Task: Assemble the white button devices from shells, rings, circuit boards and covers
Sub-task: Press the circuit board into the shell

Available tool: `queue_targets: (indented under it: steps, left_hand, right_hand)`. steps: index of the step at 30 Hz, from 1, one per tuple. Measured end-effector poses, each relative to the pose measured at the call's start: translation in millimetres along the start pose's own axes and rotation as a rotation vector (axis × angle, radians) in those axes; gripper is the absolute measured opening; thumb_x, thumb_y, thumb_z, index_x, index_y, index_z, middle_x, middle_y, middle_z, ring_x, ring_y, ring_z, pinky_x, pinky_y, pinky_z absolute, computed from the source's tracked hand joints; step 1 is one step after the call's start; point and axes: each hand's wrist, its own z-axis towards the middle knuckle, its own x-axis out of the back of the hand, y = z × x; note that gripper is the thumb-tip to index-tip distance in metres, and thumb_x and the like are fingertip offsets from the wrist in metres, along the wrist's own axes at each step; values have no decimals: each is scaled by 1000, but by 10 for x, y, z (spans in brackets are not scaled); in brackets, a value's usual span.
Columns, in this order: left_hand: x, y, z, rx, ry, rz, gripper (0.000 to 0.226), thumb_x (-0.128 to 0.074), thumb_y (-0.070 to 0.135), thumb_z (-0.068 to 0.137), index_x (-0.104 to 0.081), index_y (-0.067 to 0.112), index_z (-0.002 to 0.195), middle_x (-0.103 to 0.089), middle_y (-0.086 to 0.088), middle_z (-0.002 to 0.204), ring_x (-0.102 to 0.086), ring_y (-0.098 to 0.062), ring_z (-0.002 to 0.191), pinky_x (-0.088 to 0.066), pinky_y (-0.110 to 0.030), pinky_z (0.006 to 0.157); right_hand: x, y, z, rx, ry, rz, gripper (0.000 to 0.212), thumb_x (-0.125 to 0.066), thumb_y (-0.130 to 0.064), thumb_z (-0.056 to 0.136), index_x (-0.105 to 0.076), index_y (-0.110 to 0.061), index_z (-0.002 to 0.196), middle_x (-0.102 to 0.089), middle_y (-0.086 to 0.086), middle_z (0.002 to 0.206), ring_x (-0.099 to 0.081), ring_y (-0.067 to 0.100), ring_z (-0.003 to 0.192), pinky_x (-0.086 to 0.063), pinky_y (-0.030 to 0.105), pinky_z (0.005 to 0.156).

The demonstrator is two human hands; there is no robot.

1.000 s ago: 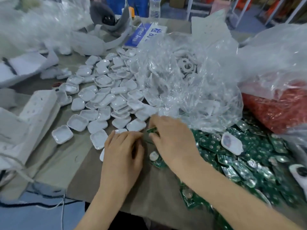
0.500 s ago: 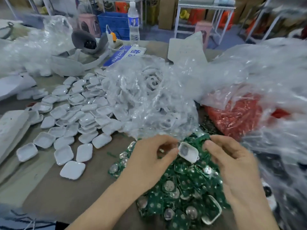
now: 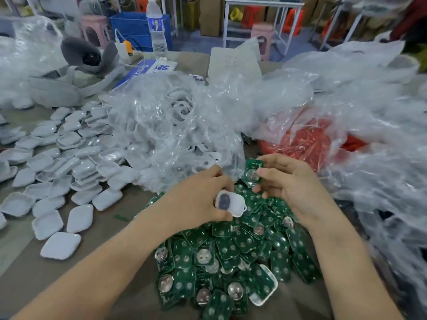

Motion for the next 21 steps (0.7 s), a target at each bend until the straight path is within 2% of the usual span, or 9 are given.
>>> queue_targets:
  steps: [1,3,4,6,7,9,11,16,21]
  left_hand:
    - [15,-28,15,-1,22,-72,40,-79,36,76,-57,30,109,-51,16,97,-50,2,84,-41,-14,71]
    - [57,-72,49,24,45,-275,38,-83,28,74,-58,38,102,-60,18,87,-57,8,79,-43,-10,70]
    - [72,-90,66,34,31,-392,40,-83,24,74,-58,42,99,-65,15,88,-61,5,81,-48,-14,75]
    - [81,-126,90,37,-14,-563,41,-83,18,75,-63,45,100,-70,4,98,-68,-14,91,-55,-33,88]
    - [80,-138,88,32,-36,-616,42,-82,17,76,-65,45,102,-71,2,102,-68,-18,96,-55,-34,91]
    - [58,-157,79,23,-74,-724,42,-81,18,77,-66,43,108,-70,5,107,-67,-14,100,-54,-27,93]
    - [31,-168,72,8,-105,-820,40,-79,22,75,-68,40,110,-70,7,110,-67,-13,103,-53,-28,94]
    - [4,-187,56,-1,-145,-923,35,-75,17,76,-71,32,107,-71,6,111,-66,-10,104,-50,-21,94]
    - [16,-227,56,3,-169,-925,36,-75,12,82,-69,27,115,-70,5,115,-65,-13,107,-50,-24,97]
  right_hand:
    - [-22,24,8,14,-7,27,23,-64,2,85,-72,-19,79,-70,5,74,-65,18,57,-48,22,46]
    - [-46,65,4,22,-42,67,29,-62,2,85,-75,-21,73,-69,1,70,-62,14,58,-46,20,47]
    - [-43,81,-1,23,-61,75,30,-60,2,86,-75,-21,72,-69,1,71,-61,12,59,-45,19,48]
    - [-13,100,-12,26,-68,90,27,-58,2,87,-73,-17,75,-68,1,71,-59,12,61,-46,19,50]
    - [-1,105,-16,24,-68,101,23,-57,4,87,-70,-14,79,-67,1,70,-58,12,60,-47,19,51]
    - [6,126,-23,10,-75,140,18,-55,6,87,-64,-10,85,-66,4,68,-59,15,58,-49,21,51]
    - [-10,157,-23,8,-82,155,20,-54,9,87,-62,-9,90,-66,9,72,-61,17,58,-51,23,51]
    - [-34,197,1,43,-71,60,27,-56,8,86,-67,-16,90,-69,-4,74,-65,14,75,-57,26,69]
    - [-48,219,11,-42,-73,96,29,-55,7,87,-69,-19,84,-65,6,79,-65,27,76,-57,35,60]
